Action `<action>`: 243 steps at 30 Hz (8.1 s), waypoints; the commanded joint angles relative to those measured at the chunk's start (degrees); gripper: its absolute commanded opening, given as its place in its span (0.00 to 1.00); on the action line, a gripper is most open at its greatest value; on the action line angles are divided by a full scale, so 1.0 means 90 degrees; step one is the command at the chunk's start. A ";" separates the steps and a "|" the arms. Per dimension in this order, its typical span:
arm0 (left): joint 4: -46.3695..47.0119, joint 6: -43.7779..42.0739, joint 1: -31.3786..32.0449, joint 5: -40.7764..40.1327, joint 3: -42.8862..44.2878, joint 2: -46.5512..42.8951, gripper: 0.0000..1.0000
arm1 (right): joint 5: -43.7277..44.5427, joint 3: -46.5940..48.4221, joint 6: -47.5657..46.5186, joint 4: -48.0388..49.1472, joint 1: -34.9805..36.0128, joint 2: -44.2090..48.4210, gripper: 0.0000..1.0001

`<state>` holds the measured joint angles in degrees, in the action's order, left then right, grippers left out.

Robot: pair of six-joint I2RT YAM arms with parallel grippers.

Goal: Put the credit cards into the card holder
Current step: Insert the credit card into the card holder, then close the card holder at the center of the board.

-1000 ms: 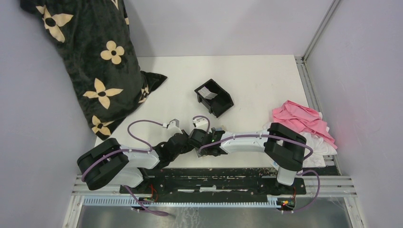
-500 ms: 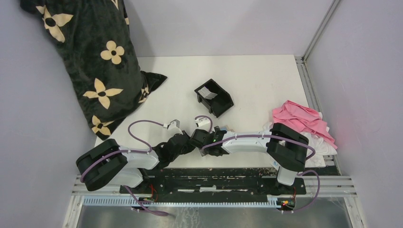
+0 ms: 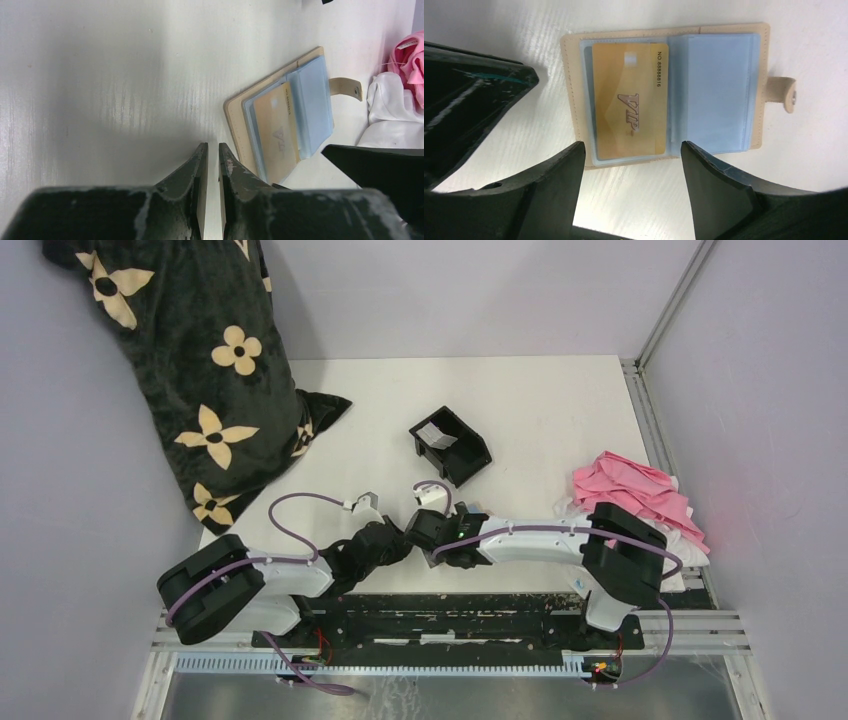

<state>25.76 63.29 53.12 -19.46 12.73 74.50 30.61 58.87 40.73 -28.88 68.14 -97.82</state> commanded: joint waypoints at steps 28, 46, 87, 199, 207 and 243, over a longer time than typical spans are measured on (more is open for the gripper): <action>-0.0647 -0.0136 0.0021 0.0244 0.0798 0.0712 0.22 | 0.0156 0.0823 -0.2300 0.1368 -0.1678 0.1307 0.75; -0.0333 -0.0460 -0.0078 0.0242 0.1648 0.1822 0.22 | -0.1490 0.2361 -0.2992 0.1571 -0.2877 -0.0335 0.82; 0.1003 -0.0276 -0.0368 0.1358 0.0474 0.1202 0.27 | -0.1820 -0.2481 -0.1068 0.1498 -0.3371 0.3466 0.88; 0.1885 0.0062 0.0069 0.1584 0.0685 0.0456 0.27 | -0.2910 -0.3407 0.0733 0.4160 -0.2512 0.2066 0.20; 0.2048 0.0076 0.0219 0.1625 0.0898 0.0883 0.27 | -0.2844 -0.3322 0.0719 0.4118 -0.2406 0.1984 0.21; 0.2082 0.0220 0.0320 0.1283 0.0427 0.0644 0.41 | -0.2688 -0.3338 0.0748 0.4124 -0.2220 0.1924 0.26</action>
<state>42.19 62.92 55.70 -5.91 18.02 82.46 5.39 27.66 47.29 8.34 47.66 -80.38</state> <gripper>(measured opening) 0.404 0.254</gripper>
